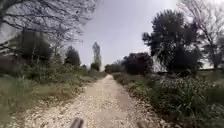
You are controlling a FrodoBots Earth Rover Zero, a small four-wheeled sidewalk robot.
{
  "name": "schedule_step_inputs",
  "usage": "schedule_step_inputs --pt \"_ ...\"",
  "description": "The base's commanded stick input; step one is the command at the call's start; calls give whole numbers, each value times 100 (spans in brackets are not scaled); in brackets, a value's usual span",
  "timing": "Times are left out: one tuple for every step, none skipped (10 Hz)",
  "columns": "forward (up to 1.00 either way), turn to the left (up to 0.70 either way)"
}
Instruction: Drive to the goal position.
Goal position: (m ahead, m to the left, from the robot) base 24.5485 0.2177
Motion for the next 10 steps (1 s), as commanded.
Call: schedule_step_inputs --pt "70 0" --pt "70 0" --pt "70 0" --pt "70 0" --pt "70 0" --pt "70 0" --pt "70 0" --pt "70 0" --pt "70 0" --pt "70 0"
